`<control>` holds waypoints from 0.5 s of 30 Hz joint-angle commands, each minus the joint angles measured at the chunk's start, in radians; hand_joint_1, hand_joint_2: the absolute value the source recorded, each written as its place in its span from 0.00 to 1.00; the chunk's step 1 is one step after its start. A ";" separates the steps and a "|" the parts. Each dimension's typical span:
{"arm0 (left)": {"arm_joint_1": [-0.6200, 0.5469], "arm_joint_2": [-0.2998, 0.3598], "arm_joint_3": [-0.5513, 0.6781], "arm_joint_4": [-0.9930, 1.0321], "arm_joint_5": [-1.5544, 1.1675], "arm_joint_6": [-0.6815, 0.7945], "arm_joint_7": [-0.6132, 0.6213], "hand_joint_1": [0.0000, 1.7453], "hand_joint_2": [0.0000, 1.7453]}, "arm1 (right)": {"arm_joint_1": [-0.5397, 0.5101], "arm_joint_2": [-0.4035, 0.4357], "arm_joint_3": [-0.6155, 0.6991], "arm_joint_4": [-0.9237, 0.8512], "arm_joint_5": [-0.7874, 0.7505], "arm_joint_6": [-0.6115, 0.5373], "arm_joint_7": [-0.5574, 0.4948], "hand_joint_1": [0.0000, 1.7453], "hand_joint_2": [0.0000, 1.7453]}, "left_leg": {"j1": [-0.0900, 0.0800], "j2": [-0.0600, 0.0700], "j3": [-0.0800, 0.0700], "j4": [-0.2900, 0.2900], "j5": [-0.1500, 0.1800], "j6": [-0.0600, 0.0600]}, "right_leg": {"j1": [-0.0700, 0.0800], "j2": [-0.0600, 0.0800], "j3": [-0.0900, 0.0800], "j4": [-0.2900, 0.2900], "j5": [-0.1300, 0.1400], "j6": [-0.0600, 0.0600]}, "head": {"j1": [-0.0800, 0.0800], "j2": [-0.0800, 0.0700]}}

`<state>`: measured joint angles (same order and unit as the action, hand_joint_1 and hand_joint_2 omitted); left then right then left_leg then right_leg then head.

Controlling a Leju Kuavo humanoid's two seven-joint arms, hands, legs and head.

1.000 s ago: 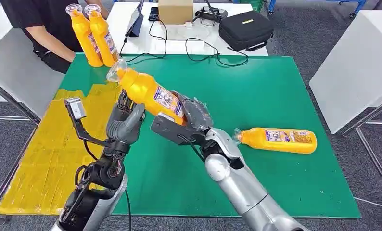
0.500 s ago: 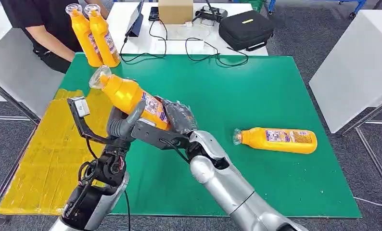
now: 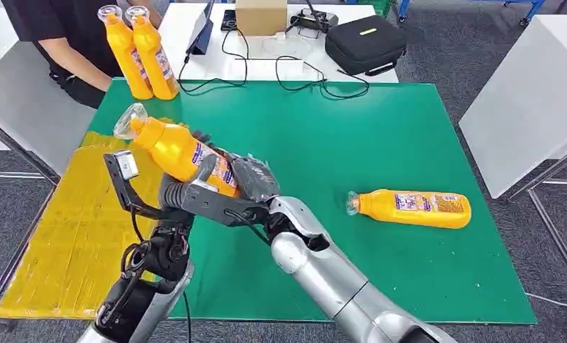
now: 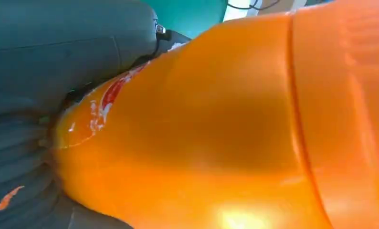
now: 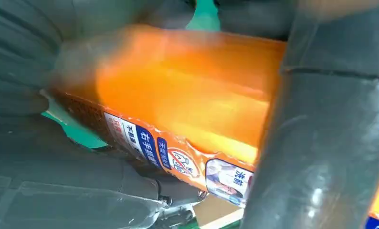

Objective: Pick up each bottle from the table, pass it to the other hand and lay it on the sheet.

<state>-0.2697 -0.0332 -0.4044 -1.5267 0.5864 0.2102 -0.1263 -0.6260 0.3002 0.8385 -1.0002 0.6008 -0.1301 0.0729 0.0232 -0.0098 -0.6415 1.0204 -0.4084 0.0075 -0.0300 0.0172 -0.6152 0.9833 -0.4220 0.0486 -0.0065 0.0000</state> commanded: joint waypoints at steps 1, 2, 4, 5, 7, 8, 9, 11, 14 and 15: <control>-0.059 -0.017 -0.017 0.020 -0.010 0.005 -0.009 1.00 1.00 | -0.013 -0.011 0.097 0.099 -0.013 0.004 -0.018 1.00 1.00 | 0.000 -0.001 0.002 -0.001 0.000 0.000 | 0.001 -0.003 0.002 -0.001 -0.001 -0.002 | 0.000 0.000; -0.059 -0.017 -0.017 0.020 -0.010 0.005 -0.009 1.00 1.00 | -0.013 -0.011 0.097 0.099 -0.013 0.004 -0.018 1.00 1.00 | 0.000 -0.002 0.005 -0.001 -0.001 0.001 | 0.001 -0.004 0.006 -0.001 -0.002 -0.003 | 0.000 0.000; -0.059 -0.020 -0.012 0.021 -0.010 0.006 -0.010 1.00 1.00 | -0.013 -0.009 0.094 0.101 -0.017 0.002 -0.018 1.00 1.00 | 0.001 -0.002 0.003 0.000 -0.001 0.001 | 0.001 -0.003 0.004 -0.001 -0.001 -0.002 | 0.000 0.000; -0.059 -0.022 -0.007 0.020 -0.014 0.011 -0.016 1.00 1.00 | -0.011 -0.010 0.089 0.102 -0.020 -0.001 -0.017 1.00 1.00 | 0.001 -0.002 0.009 0.000 -0.003 0.002 | 0.002 -0.006 0.011 -0.001 -0.004 -0.005 | 0.000 0.000; -0.060 -0.016 0.001 0.014 -0.025 0.015 -0.030 1.00 1.00 | -0.008 -0.017 0.074 0.104 -0.028 -0.007 -0.015 1.00 1.00 | 0.001 -0.001 0.003 -0.001 0.000 0.001 | 0.001 -0.003 0.003 -0.001 -0.001 -0.002 | 0.000 0.000; -0.061 -0.006 0.012 0.001 -0.063 0.030 -0.059 1.00 1.00 | -0.007 -0.024 0.057 0.103 -0.035 -0.011 -0.012 1.00 1.00 | 0.001 -0.002 0.005 0.000 -0.001 0.001 | 0.002 -0.004 0.007 -0.001 -0.002 -0.003 | 0.000 0.000; -0.062 -0.001 0.024 -0.007 -0.077 0.035 -0.065 1.00 1.00 | -0.006 -0.032 0.044 0.098 -0.033 -0.022 -0.013 0.14 1.00 | 0.001 -0.002 0.002 0.000 0.000 0.001 | 0.001 -0.003 0.003 -0.001 -0.001 -0.002 | 0.000 0.000; -0.058 0.022 0.060 -0.037 -0.154 0.059 -0.085 1.00 1.00 | -0.003 -0.062 0.001 0.075 -0.045 -0.021 -0.014 0.00 0.00 | 0.001 -0.002 0.004 0.000 -0.001 0.001 | 0.002 -0.004 0.006 -0.001 -0.002 -0.003 | 0.000 0.000; -0.044 0.019 0.110 -0.057 -0.194 0.038 -0.070 1.00 1.00 | 0.005 -0.080 -0.035 0.039 -0.021 -0.012 -0.014 0.00 0.00 | 0.001 -0.002 0.004 0.000 -0.001 0.001 | 0.002 -0.004 0.006 -0.001 -0.002 -0.003 | 0.000 0.000; -0.044 0.019 0.110 -0.057 -0.194 0.038 -0.070 1.00 1.00 | 0.005 -0.080 -0.035 0.039 -0.021 -0.012 -0.014 0.00 0.00 | 0.001 -0.002 0.004 0.000 -0.001 0.001 | 0.002 -0.004 0.006 -0.001 -0.002 -0.003 | 0.000 0.000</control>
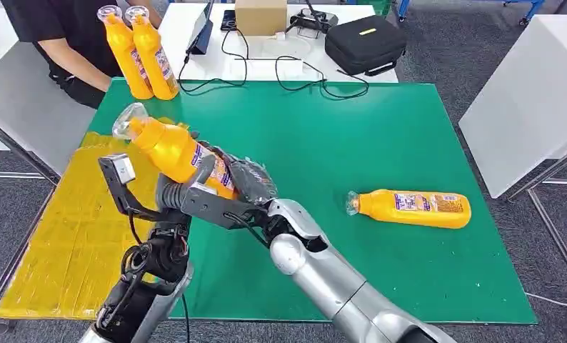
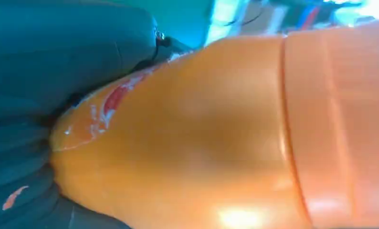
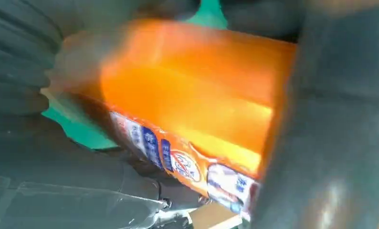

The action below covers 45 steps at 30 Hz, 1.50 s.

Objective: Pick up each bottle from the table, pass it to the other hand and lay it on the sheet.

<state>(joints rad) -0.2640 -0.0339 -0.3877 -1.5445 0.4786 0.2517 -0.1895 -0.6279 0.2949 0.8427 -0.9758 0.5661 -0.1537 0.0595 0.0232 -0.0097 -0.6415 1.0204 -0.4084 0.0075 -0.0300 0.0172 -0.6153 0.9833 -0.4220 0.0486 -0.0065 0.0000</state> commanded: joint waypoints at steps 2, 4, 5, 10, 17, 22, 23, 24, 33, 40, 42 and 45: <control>-0.038 0.036 0.122 -0.053 -0.230 0.044 -0.046 1.00 1.00 | 0.021 -0.101 -0.086 -0.040 0.045 -0.006 0.009 0.00 0.00 | 0.001 -0.003 0.005 0.000 -0.001 0.001 | 0.002 -0.005 0.007 -0.001 -0.002 -0.003 | 0.000 0.000; -0.019 0.061 0.171 -0.064 -0.355 0.069 -0.049 1.00 1.00 | 0.051 -0.139 -0.153 -0.140 0.063 0.006 0.008 0.00 0.00 | 0.000 -0.001 0.001 0.000 0.000 0.001 | 0.001 -0.002 0.002 0.000 0.000 -0.002 | 0.000 0.000; -0.014 0.058 0.188 -0.064 -0.360 0.054 -0.048 1.00 1.00 | 0.057 -0.144 -0.168 -0.158 0.070 0.023 0.011 0.00 0.00 | 0.000 -0.001 0.008 0.000 -0.003 0.002 | 0.002 -0.004 0.009 0.000 -0.003 -0.005 | 0.000 0.000; -0.004 0.117 0.207 0.010 -0.868 0.170 0.011 1.00 1.00 | 0.113 -0.185 -0.280 -0.321 0.112 0.035 -0.008 0.00 0.00 | 0.000 -0.002 0.003 -0.001 -0.001 0.001 | 0.001 -0.004 0.004 -0.001 -0.001 -0.002 | 0.000 0.000; 0.013 0.197 0.209 0.220 -1.638 0.205 0.188 1.00 1.00 | 0.172 -0.219 -0.390 -0.511 0.120 0.107 -0.039 0.00 0.00 | 0.000 -0.002 0.007 -0.002 -0.001 0.001 | 0.001 -0.004 0.008 -0.002 -0.002 -0.004 | 0.000 0.000; 0.066 0.159 0.234 0.406 -1.683 0.245 0.149 1.00 1.00 | 0.219 -0.229 -0.405 -0.459 0.105 0.132 -0.071 0.00 0.00 | -0.002 -0.002 0.012 -0.006 -0.001 0.001 | 0.000 -0.004 0.013 -0.005 -0.002 -0.003 | 0.000 0.000; 0.059 0.157 0.231 0.405 -1.683 0.239 0.150 1.00 1.00 | 0.216 -0.225 -0.402 -0.450 0.107 0.129 -0.074 0.00 0.00 | -0.001 -0.002 0.013 -0.006 -0.001 0.001 | 0.000 -0.004 0.014 -0.006 -0.002 -0.004 | 0.001 0.000; 0.056 0.156 0.230 0.403 -1.683 0.237 0.149 1.00 1.00 | 0.215 -0.223 -0.401 -0.450 0.107 0.129 -0.074 0.00 0.00 | 0.000 0.001 0.006 -0.002 -0.002 0.001 | 0.001 -0.001 0.006 -0.002 -0.001 -0.002 | 0.000 0.000; 0.054 0.183 0.198 0.443 -1.795 0.128 0.214 1.00 1.00 | 0.220 -0.234 -0.407 -0.478 0.093 0.130 -0.077 0.00 0.00 | 0.000 0.000 0.006 -0.001 -0.002 0.001 | 0.001 -0.002 0.006 -0.001 -0.002 -0.003 | 0.000 0.000; -0.042 0.192 0.177 0.806 -1.866 0.103 0.222 1.00 1.00 | 0.247 -0.281 -0.420 -0.516 0.075 0.153 -0.086 0.00 0.00 | 0.000 -0.002 0.006 -0.002 -0.001 0.001 | 0.001 -0.004 0.006 -0.002 -0.002 -0.003 | 0.000 0.000; -0.058 0.194 0.183 0.860 -1.845 0.109 0.219 1.00 1.00 | 0.262 -0.299 -0.431 -0.515 0.062 0.154 -0.092 0.00 0.00 | 0.000 -0.002 0.006 -0.002 -0.001 0.001 | 0.001 -0.003 0.006 -0.002 -0.002 -0.003 | 0.000 0.000; -0.065 0.210 0.165 0.898 -1.855 0.121 0.214 0.00 1.00 | 0.277 -0.332 -0.432 -0.511 0.063 0.155 -0.094 0.00 0.00 | 0.000 -0.001 0.006 -0.002 -0.001 0.001 | 0.000 -0.002 0.007 -0.002 -0.001 -0.002 | 0.000 0.000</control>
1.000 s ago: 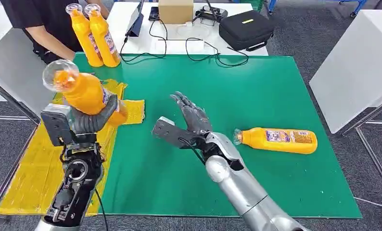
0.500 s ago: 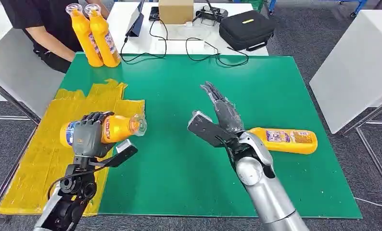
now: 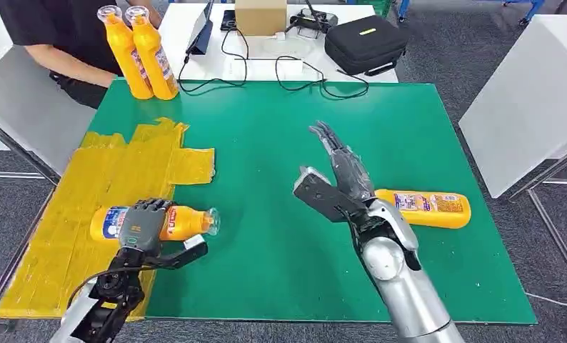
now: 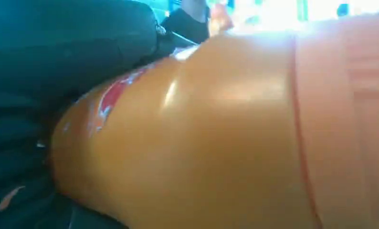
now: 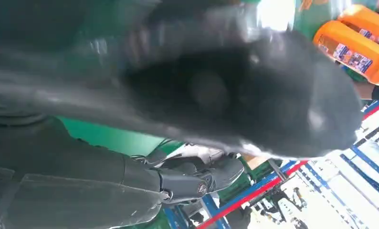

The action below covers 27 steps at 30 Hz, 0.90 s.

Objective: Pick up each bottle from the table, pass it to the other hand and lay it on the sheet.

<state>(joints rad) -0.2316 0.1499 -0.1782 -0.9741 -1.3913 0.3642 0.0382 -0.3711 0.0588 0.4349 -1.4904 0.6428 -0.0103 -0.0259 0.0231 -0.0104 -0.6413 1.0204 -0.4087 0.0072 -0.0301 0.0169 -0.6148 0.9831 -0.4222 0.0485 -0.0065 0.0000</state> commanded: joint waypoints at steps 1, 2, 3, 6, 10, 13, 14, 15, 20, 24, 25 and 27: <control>-0.105 0.029 -0.053 0.348 -0.011 0.016 0.033 0.00 0.00 | 0.025 -0.109 -0.021 0.001 -0.002 0.014 -0.003 0.00 0.00 | 0.000 -0.001 0.005 -0.002 0.000 0.001 | 0.000 -0.002 0.006 -0.001 -0.001 -0.002 | 0.000 0.000; -0.112 0.025 -0.052 0.364 -0.008 -0.003 0.037 0.00 0.00 | 0.034 -0.120 -0.026 -0.003 0.003 0.014 0.001 0.00 0.00 | 0.000 0.000 0.009 -0.002 -0.001 0.001 | 0.001 -0.002 0.010 -0.002 -0.001 -0.003 | 0.000 0.000; -0.117 0.028 -0.061 0.371 -0.021 0.001 0.049 0.00 0.00 | 0.042 -0.139 -0.031 -0.007 0.012 0.014 0.001 0.00 1.00 | -0.001 0.000 0.008 -0.002 -0.001 0.001 | 0.000 -0.002 0.009 -0.002 -0.001 -0.002 | 0.000 0.000; -0.114 0.031 -0.065 0.366 -0.035 0.017 0.071 0.00 0.00 | 0.067 -0.190 -0.060 -0.005 0.040 0.007 0.025 0.00 1.00 | -0.001 -0.002 0.010 -0.002 0.000 0.001 | 0.000 -0.003 0.011 -0.002 -0.001 -0.002 | 0.000 0.000; -0.085 0.045 -0.020 0.317 0.027 0.069 0.050 0.00 0.00 | 0.119 -0.303 -0.086 -0.003 0.049 0.052 0.027 0.00 1.00 | 0.000 -0.004 0.014 -0.002 0.000 0.002 | 0.001 -0.004 0.016 -0.003 -0.001 -0.003 | 0.000 0.000; -0.063 0.063 0.045 0.113 0.194 0.078 -0.040 0.00 0.00 | 0.128 -0.421 -0.124 -0.065 0.087 0.028 0.031 0.00 1.00 | 0.000 -0.005 0.013 -0.001 -0.001 0.002 | 0.001 -0.005 0.016 -0.002 -0.001 -0.002 | 0.000 0.000; -0.026 0.063 0.073 -0.001 0.291 0.044 -0.085 0.00 0.00 | 0.136 -0.468 -0.145 -0.070 0.085 0.049 0.041 0.00 1.00 | -0.001 -0.007 0.011 0.000 -0.001 0.002 | 0.000 -0.006 0.014 -0.001 -0.002 -0.002 | -0.001 0.000; 0.017 0.063 0.093 -0.106 0.413 0.009 -0.136 0.00 0.00 | 0.154 -0.507 -0.178 -0.066 0.078 0.053 0.041 0.00 1.00 | 0.000 -0.007 0.009 0.001 -0.001 0.001 | 0.001 -0.006 0.012 0.000 -0.001 -0.001 | 0.000 0.000; 0.165 0.026 0.141 -0.497 0.954 -0.107 -0.271 0.00 0.00 | 0.217 -0.646 -0.254 -0.037 0.074 0.084 0.027 0.00 1.00 | -0.001 -0.008 0.011 0.002 -0.003 0.004 | 0.001 -0.009 0.016 -0.001 -0.004 -0.003 | 0.000 0.000; 0.219 0.041 0.129 -0.726 1.260 -0.111 -0.314 0.00 0.00 | 0.245 -0.749 -0.282 -0.012 0.031 0.088 0.022 0.00 1.00 | -0.001 -0.008 0.003 0.003 -0.002 0.003 | 0.000 -0.009 0.007 0.000 -0.003 -0.001 | 0.000 0.000; 0.225 0.050 0.124 -0.747 1.279 -0.112 -0.316 0.00 0.00 | 0.252 -0.758 -0.287 -0.012 0.028 0.086 0.025 0.00 1.00 | -0.001 -0.009 0.007 0.005 -0.006 0.005 | 0.001 -0.011 0.012 0.001 -0.006 -0.003 | 0.000 0.000; 0.226 0.055 0.109 -0.781 1.329 -0.123 -0.308 0.00 0.00 | 0.274 -0.765 -0.299 -0.023 0.019 0.085 0.029 0.00 1.00 | -0.001 -0.006 0.005 0.004 -0.005 0.004 | 0.001 -0.008 0.009 0.000 -0.005 -0.003 | 0.000 0.000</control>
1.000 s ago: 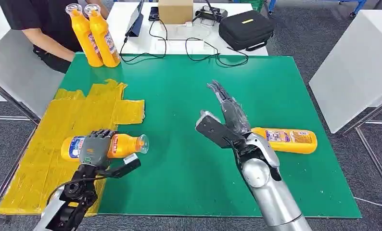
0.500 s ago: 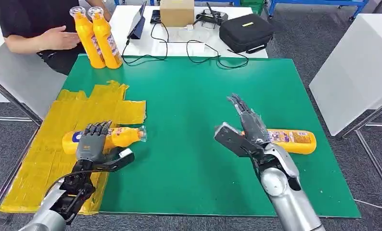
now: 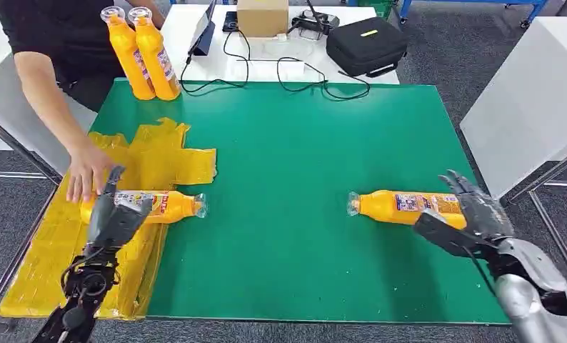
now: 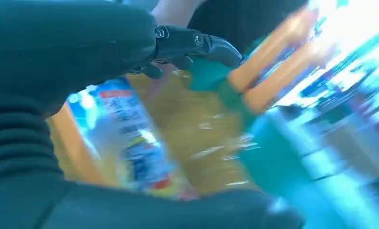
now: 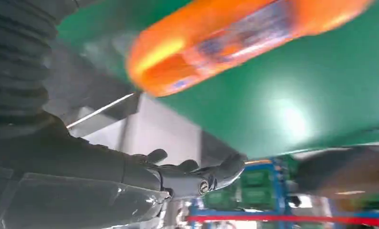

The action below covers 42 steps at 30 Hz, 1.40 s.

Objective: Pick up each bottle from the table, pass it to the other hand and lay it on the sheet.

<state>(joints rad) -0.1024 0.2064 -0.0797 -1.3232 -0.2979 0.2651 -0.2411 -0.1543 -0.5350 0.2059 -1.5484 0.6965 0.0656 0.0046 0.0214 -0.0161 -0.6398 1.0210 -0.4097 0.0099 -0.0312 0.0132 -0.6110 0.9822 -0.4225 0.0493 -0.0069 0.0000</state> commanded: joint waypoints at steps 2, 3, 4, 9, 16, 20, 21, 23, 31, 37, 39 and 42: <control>0.095 -0.002 0.002 -0.442 0.260 -0.038 -0.029 0.00 0.00 | 0.066 -0.170 -0.071 0.031 -0.035 0.009 0.000 0.00 1.00 | 0.001 0.000 0.000 0.001 -0.002 0.000 | 0.001 -0.002 0.001 0.000 -0.001 -0.002 | 0.000 0.000; 0.093 0.001 -0.014 -0.452 0.291 -0.057 -0.025 0.00 0.00 | 0.068 -0.165 -0.064 0.032 -0.033 0.014 0.011 0.00 1.00 | 0.001 -0.001 0.003 0.001 -0.003 0.000 | 0.002 -0.003 0.004 0.000 -0.002 -0.003 | 0.000 0.000; 0.093 0.005 -0.020 -0.455 0.295 -0.060 -0.027 0.00 0.00 | 0.063 -0.162 -0.058 0.037 -0.032 0.015 0.013 0.00 1.00 | 0.001 0.000 0.003 0.000 -0.003 0.001 | 0.002 -0.002 0.004 0.000 -0.002 -0.003 | 0.000 0.000; 0.093 0.013 -0.038 -0.467 0.308 -0.057 -0.036 0.00 0.00 | -0.015 -0.143 0.012 0.102 -0.023 0.029 0.014 0.00 1.00 | 0.001 0.003 0.002 -0.001 -0.002 0.000 | 0.001 0.001 0.001 -0.001 0.000 -0.002 | 0.000 0.000; 0.109 0.020 -0.041 -0.481 0.317 -0.041 -0.057 0.00 0.00 | -0.236 -0.151 0.202 0.263 -0.062 0.059 -0.004 0.00 1.00 | 0.000 0.007 0.004 -0.001 -0.002 0.000 | 0.001 0.005 0.003 -0.001 0.000 -0.002 | 0.000 0.000; 0.100 0.011 -0.049 -0.492 0.313 -0.039 -0.058 0.00 0.00 | -0.258 -0.123 0.230 0.290 -0.061 0.061 -0.004 0.00 1.00 | 0.001 0.004 0.006 -0.002 -0.002 0.000 | 0.002 0.002 0.005 -0.002 0.000 -0.003 | 0.000 0.000; 0.099 0.008 -0.048 -0.496 0.315 -0.038 -0.054 0.00 0.00 | -0.263 -0.120 0.246 0.298 -0.059 0.062 -0.002 0.00 1.00 | 0.001 0.004 0.004 -0.001 -0.001 0.001 | 0.002 0.001 0.004 -0.002 0.000 -0.002 | 0.000 0.000; 0.098 0.008 -0.048 -0.497 0.315 -0.038 -0.054 0.00 0.00 | -0.262 -0.118 0.247 0.299 -0.059 0.062 -0.002 0.00 1.00 | 0.001 0.004 0.005 -0.001 -0.001 0.001 | 0.002 0.000 0.005 -0.002 0.000 -0.002 | 0.000 0.000; 0.106 0.021 -0.042 -0.501 0.336 -0.033 -0.051 0.00 0.00 | -0.329 -0.091 0.344 0.396 -0.057 0.093 0.002 0.00 1.00 | 0.001 0.005 0.006 -0.001 -0.002 0.001 | 0.002 0.001 0.006 -0.001 -0.001 -0.003 | 0.000 0.000; 0.099 0.016 -0.051 -0.491 0.345 -0.036 -0.058 0.00 0.00 | -0.360 -0.089 0.379 0.452 -0.069 0.098 -0.005 0.00 1.00 | 0.001 0.004 0.006 -0.001 -0.002 0.001 | 0.002 0.000 0.006 -0.002 -0.001 -0.003 | 0.000 0.000; 0.087 0.018 -0.057 -0.479 0.347 -0.038 -0.058 0.00 0.00 | -0.375 -0.077 0.387 0.478 -0.073 0.099 -0.005 0.00 1.00 | 0.000 0.006 0.010 -0.002 -0.003 0.002 | 0.002 0.001 0.009 -0.002 -0.002 -0.005 | 0.000 0.000; 0.081 0.018 -0.059 -0.474 0.347 -0.037 -0.058 0.00 0.00 | -0.384 -0.071 0.392 0.491 -0.075 0.098 -0.006 0.00 1.00 | 0.001 0.004 0.005 -0.002 -0.001 0.001 | 0.002 0.000 0.005 -0.001 -0.001 -0.003 | 0.000 0.000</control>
<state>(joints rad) 0.0112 0.2167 -0.1053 -1.8429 0.0450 0.2308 -0.2994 -0.4513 -0.6581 0.5081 -1.1941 0.6264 0.1537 0.0031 0.0217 -0.0156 -0.6403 1.0207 -0.4096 0.0103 -0.0308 0.0121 -0.6108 0.9825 -0.4226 0.0495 -0.0069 0.0000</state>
